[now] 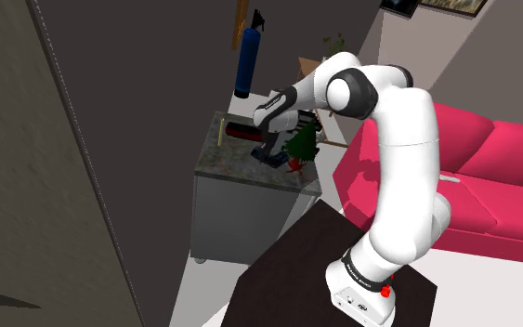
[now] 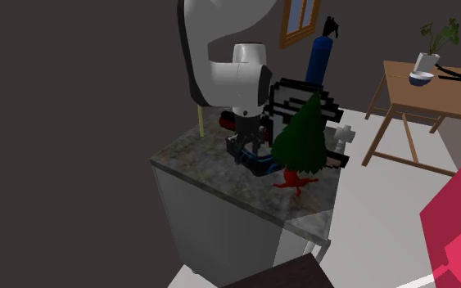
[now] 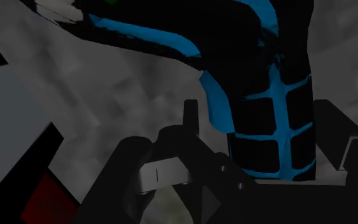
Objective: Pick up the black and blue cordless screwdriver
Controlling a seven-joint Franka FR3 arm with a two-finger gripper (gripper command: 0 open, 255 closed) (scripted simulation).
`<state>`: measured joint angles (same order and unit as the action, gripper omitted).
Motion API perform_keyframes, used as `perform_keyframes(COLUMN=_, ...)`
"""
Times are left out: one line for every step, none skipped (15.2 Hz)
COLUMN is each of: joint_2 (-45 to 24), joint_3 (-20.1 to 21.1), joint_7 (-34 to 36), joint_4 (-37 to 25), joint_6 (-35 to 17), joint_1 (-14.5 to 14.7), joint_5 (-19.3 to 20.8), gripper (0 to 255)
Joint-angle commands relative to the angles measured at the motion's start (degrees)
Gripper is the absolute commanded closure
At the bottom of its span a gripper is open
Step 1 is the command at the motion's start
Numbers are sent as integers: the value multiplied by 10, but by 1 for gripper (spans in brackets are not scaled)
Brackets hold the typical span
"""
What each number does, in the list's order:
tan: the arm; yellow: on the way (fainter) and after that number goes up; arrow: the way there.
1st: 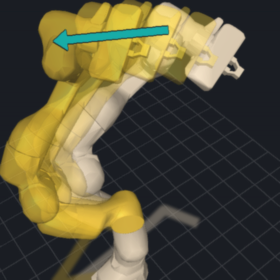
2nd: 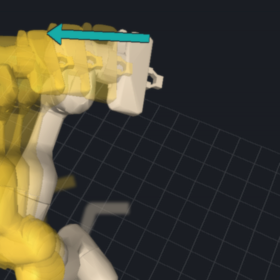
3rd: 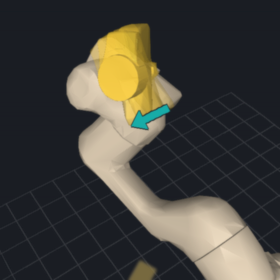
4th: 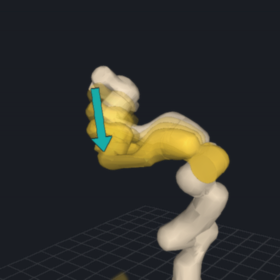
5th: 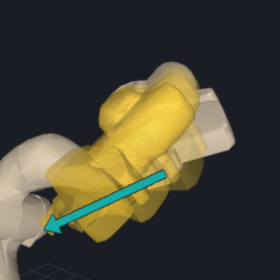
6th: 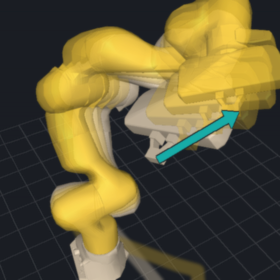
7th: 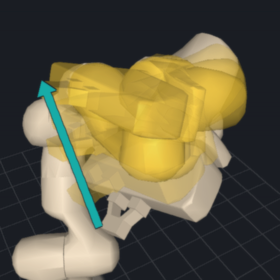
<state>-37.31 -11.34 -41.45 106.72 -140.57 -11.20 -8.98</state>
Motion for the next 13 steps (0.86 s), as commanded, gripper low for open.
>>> perform_keyframes(joint_2=10, joint_3=-3, joint_7=1, joint_4=0, joint_6=10, joint_1=1, joint_5=2, gripper=255)
perform_keyframes(joint_2=16, joint_3=-4, joint_7=2, joint_4=1, joint_6=15, joint_1=2, joint_5=4, gripper=255)
perform_keyframes(joint_2=22, joint_3=-5, joint_7=3, joint_4=2, joint_6=20, joint_1=3, joint_5=5, gripper=255)
perform_keyframes(joint_2=28, joint_3=-6, joint_7=4, joint_4=3, joint_6=25, joint_1=4, joint_5=6, gripper=255)
perform_keyframes(joint_2=33, joint_3=-7, joint_7=4, joint_4=4, joint_6=30, joint_1=4, joint_5=8, gripper=255)
perform_keyframes(joint_2=39, joint_3=-8, joint_7=5, joint_4=4, joint_6=35, joint_1=5, joint_5=9, gripper=255)
perform_keyframes(joint_2=45, joint_3=-10, joint_7=6, joint_4=5, joint_6=40, joint_1=6, joint_5=11, gripper=255)
perform_keyframes(joint_2=51, joint_3=-11, joint_7=7, joint_4=5, joint_6=46, joint_1=7, joint_5=12, gripper=255)
perform_keyframes(joint_2=56, joint_3=-12, joint_7=8, joint_4=5, joint_6=51, joint_1=8, joint_5=14, gripper=255)
perform_keyframes(joint_2=62, joint_3=-13, joint_7=8, joint_4=5, joint_6=56, joint_1=9, joint_5=15, gripper=255)
perform_keyframes(joint_2=67, joint_3=-14, joint_7=9, joint_4=5, joint_6=62, joint_1=9, joint_5=17, gripper=255)
perform_keyframes(joint_2=68, joint_3=-14, joint_7=9, joint_4=5, joint_6=63, joint_1=9, joint_5=17, gripper=255)
perform_keyframes(joint_2=68, joint_3=-14, joint_7=9, joint_4=5, joint_6=63, joint_1=9, joint_5=17, gripper=255)
